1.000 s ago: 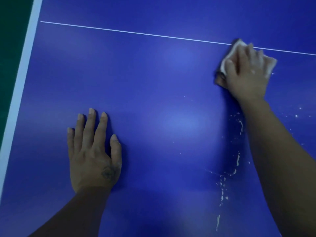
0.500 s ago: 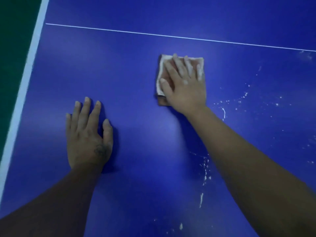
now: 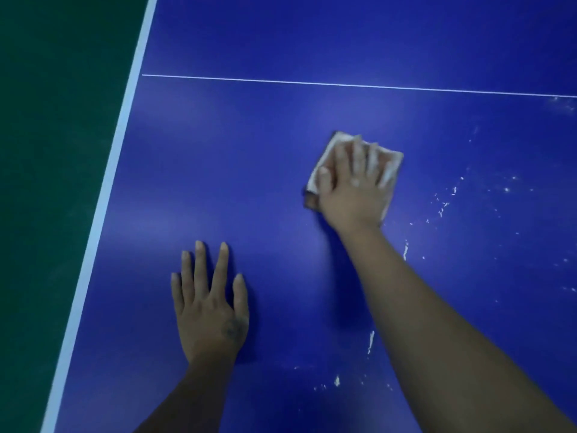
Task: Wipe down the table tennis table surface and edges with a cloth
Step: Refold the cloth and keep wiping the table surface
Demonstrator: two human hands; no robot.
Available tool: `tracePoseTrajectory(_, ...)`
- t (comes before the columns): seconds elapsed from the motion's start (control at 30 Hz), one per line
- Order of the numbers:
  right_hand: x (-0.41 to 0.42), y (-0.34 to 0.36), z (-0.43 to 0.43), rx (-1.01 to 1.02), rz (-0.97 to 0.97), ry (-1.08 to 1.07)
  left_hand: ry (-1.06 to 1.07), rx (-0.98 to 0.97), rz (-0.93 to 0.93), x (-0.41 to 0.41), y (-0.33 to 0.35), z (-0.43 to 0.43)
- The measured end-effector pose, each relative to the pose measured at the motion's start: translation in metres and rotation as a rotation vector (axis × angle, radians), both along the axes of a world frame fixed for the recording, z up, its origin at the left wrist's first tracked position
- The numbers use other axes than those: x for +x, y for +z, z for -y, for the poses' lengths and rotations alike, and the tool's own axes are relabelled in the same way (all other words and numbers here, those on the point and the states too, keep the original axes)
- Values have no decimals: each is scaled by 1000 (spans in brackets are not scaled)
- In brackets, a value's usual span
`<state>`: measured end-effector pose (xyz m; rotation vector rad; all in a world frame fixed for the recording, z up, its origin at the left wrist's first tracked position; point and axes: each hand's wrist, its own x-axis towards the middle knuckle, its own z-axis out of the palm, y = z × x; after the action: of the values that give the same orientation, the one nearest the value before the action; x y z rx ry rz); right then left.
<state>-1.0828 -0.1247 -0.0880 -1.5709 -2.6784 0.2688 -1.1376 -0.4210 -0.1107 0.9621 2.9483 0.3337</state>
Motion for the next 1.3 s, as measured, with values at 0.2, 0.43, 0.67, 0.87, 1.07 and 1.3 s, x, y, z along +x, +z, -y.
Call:
tracePoseTrajectory(0.2, 19, -18, 39, 89, -131, 405, 35, 9, 30, 1, -2, 5)
tracePoseTrajectory(0.43, 95, -10, -50, 74, -13, -112, 31, 97, 24, 4, -2, 3)
tracePoseTrajectory(0.67, 38, -8, 29, 90, -34, -95, 40, 87, 58, 5, 1, 0)
tracePoseTrajectory(0.87, 61, -20, 79, 97, -162, 386, 35, 94, 38, 4, 1, -1)
tracePoseTrajectory(1.07, 126, -13, -12, 135, -55, 86, 53, 120, 40, 4, 1, -1)
tracePoseTrajectory(1.3, 92, -7, 31, 77, 9, -173, 49, 98, 46, 4, 2, 0)
